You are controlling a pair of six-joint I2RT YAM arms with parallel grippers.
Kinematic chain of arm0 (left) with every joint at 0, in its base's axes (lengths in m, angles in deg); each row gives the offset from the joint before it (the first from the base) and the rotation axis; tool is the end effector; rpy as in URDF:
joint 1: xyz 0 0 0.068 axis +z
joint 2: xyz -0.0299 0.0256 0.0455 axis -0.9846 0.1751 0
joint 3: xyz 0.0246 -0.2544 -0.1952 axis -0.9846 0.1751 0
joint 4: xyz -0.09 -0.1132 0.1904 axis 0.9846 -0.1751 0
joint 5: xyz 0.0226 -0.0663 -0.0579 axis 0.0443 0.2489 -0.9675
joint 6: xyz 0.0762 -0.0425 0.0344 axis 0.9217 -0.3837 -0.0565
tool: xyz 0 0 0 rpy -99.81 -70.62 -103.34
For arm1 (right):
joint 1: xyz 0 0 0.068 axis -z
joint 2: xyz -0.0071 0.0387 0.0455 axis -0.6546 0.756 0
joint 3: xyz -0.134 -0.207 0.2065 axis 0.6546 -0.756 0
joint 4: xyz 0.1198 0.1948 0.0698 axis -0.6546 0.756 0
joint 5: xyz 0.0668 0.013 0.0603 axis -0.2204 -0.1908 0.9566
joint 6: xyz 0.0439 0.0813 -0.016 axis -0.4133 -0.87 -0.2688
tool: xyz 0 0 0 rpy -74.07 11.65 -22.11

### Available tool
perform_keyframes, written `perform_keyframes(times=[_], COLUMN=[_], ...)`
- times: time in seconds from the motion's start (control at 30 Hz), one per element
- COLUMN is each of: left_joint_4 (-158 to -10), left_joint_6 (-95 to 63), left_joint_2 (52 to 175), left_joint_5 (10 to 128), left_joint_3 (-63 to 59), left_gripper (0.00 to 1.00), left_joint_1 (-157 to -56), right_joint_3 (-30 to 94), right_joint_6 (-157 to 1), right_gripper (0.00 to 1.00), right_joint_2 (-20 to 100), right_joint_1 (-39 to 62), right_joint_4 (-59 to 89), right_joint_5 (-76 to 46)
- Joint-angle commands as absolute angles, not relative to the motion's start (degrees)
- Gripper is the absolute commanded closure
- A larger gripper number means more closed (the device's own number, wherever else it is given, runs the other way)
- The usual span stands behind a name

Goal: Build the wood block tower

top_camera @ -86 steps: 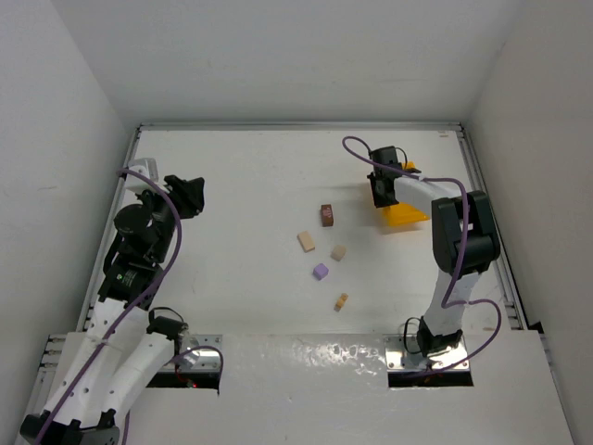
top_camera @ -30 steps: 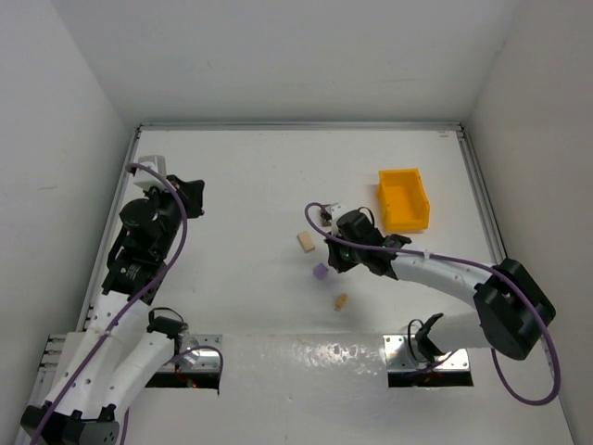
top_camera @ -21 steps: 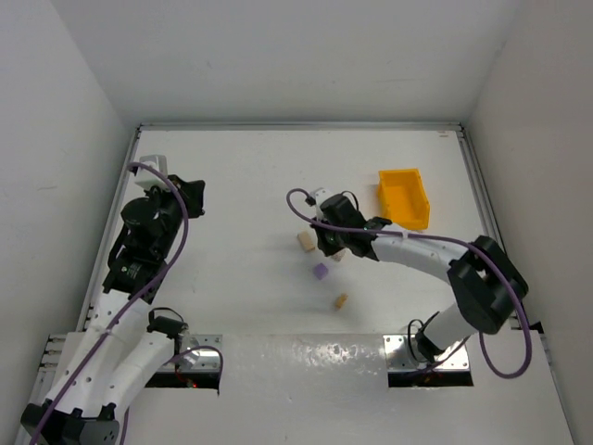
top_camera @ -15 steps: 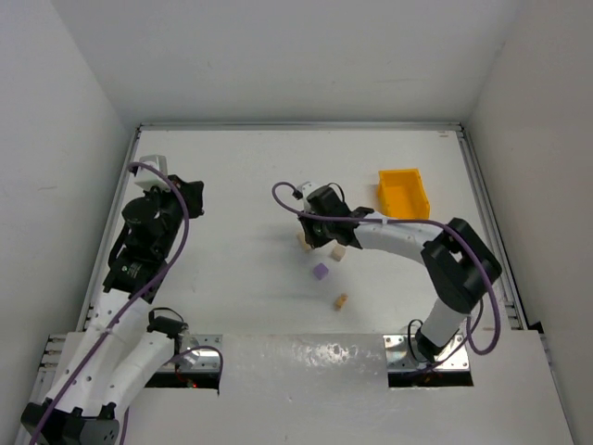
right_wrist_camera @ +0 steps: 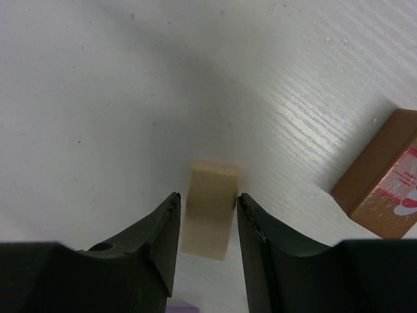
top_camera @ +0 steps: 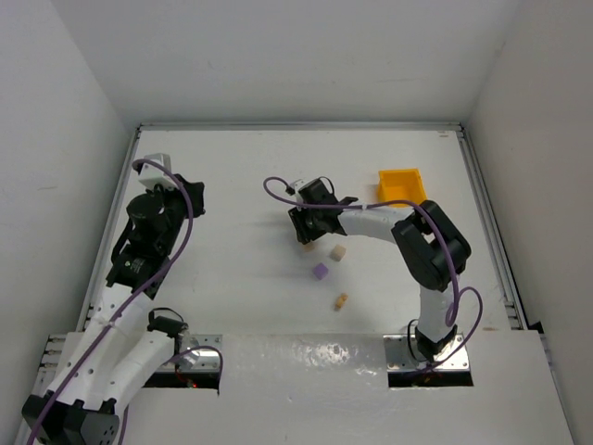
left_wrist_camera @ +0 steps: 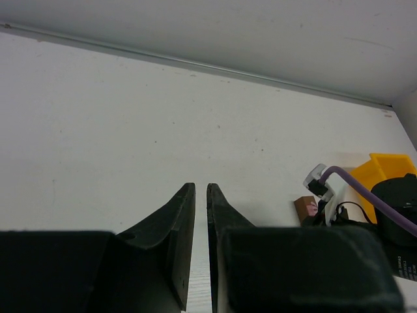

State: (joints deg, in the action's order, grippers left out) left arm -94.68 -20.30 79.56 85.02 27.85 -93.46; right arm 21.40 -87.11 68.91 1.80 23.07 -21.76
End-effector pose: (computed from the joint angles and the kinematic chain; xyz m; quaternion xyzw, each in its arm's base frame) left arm 0.1579 -0.0260 0.3642 -0.0583 0.7488 -0.1144 0.6502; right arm 0.3252 0.2662 0.1674 -0.1933 0.9301 0.1517 0.2729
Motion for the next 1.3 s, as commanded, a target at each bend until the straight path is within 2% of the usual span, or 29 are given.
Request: perform_keyframes(times=[0.0,0.03,0.1,0.33,0.43,0.5,0.6,0.63,0.67,0.73,0.77,0.83,0.97,1.07,1.27], left_joint_4=[-93.1,-93.1,-93.0,-92.8,-92.9,-92.9,-92.9,-92.8,-92.8,-92.7,-92.7,-92.7,-92.6,-92.6,-92.5], left_joint_6=[-19.7,-19.8,-19.8,-20.0,-20.0,-19.9,-20.0,-20.0,-20.1,-20.2,-20.2,-20.3,-20.5,-20.4,-20.5], left_joint_2=[79.5,79.6,79.7,79.8,79.6,79.4,79.5,79.4,79.4,79.2,79.1,79.1,78.8,78.7,79.1], left_joint_5=[85.4,85.3,85.2,84.7,84.7,84.7,84.4,84.2,84.1,83.8,83.8,83.7,83.5,83.5,83.1], left_joint_3=[25.8,25.8,25.8,25.9,25.9,25.9,25.9,26.0,26.0,26.0,26.0,26.1,26.2,26.2,26.2], left_gripper=[0.89,0.89,0.88,0.88,0.88,0.88,0.88,0.88,0.88,0.88,0.88,0.88,0.88,0.88,0.88], left_joint_1=[-93.6,-93.6,-93.6,-93.6,-93.6,-93.6,-93.6,-93.6,-93.6,-93.6,-93.6,-93.6,-93.6,-93.6,-93.6], right_joint_3=[23.7,23.8,23.7,22.4,21.8,19.8,18.8,18.5,18.0,17.2,16.9,16.1,13.8,13.4,12.9], right_joint_6=[-86.2,-86.3,-86.8,-84.3,-80.2,-79.7,-78.4,-78.4,-78.6,-79.4,-79.7,-80.3,-81.4,-82.6,-83.5], right_gripper=[0.61,0.68,0.72,0.75,0.77,0.77,0.73,0.69,0.58,0.50,0.50,0.54,0.87,0.97,0.98], right_joint_2=[69.7,69.7,69.7,69.3,68.3,65.9,62.8,61.9,61.1,59.1,58.5,57.2,57.4,59.6,61.3], right_joint_1=[1.7,1.7,1.7,1.6,1.4,1.4,1.4,1.4,1.4,1.4,1.3,1.0,-1.2,-2.0,-2.0], right_joint_4=[22.8,22.6,22.6,22.5,24.9,25.3,27.2,27.3,27.2,26.4,26.3,25.4,24.2,23.9,23.1], right_joint_5=[-19.8,-19.3,-19.1,-12.1,-3.6,-4.0,-5.0,-5.3,-5.2,-4.8,-4.3,-2.9,-2.3,-2.3,-3.6])
